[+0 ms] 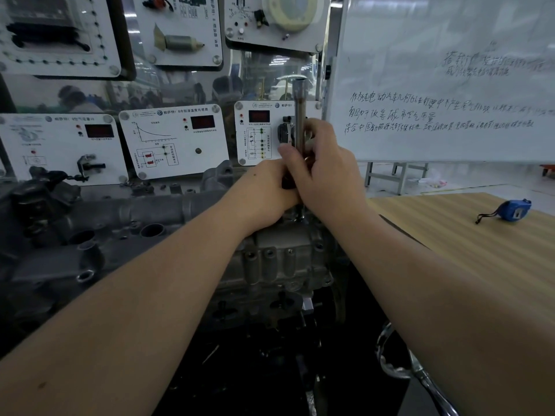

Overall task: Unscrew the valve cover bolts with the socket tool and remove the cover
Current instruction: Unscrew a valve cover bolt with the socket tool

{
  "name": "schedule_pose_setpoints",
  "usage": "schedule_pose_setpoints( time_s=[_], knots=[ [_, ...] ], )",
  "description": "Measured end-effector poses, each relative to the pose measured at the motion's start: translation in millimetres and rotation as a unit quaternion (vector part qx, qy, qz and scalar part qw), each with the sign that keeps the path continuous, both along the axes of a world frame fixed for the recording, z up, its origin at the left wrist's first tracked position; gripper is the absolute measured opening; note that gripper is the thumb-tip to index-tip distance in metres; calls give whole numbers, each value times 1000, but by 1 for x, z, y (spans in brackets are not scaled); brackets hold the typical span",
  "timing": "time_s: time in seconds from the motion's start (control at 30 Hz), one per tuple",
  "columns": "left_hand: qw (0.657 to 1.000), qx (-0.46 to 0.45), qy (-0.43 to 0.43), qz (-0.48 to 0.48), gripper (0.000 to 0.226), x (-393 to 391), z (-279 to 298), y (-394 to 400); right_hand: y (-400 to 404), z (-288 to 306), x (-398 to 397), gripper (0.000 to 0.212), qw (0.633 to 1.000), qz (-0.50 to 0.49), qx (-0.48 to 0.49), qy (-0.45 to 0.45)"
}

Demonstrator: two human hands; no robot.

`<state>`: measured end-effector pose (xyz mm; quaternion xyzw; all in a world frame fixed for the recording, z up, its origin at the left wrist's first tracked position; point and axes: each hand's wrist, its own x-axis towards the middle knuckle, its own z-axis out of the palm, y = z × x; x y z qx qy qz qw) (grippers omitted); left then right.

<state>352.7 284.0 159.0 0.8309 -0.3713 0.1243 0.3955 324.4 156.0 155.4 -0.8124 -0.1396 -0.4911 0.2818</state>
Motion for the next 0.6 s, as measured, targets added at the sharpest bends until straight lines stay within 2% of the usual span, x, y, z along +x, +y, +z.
schedule_pose_setpoints(
  time_s=[0.13, 0.3, 0.47, 0.53, 0.6],
  knots=[
    [1000, -15, 5, -17, 28, 0, 0, 1, -2, -2, 2, 23, 1000, -1, -5, 4],
    [1000, -4, 26, -17, 30, -2, 0, 0, -4, -2, 7, 30, 999, -34, -5, 22],
    [1000, -1, 17, 4, 31, -1, 1, 0, -4, -2, 6, 22, 1000, -16, 6, 11],
    [1000, 0, 17, 13, 30, 1, 0, 0, -1, -1, 1, 38, 1000, -4, 6, 10],
    [1000, -10, 21, 16, 30, 2, -1, 0, 0, 0, 0, 36, 1000, -8, -13, -1]
  ],
)
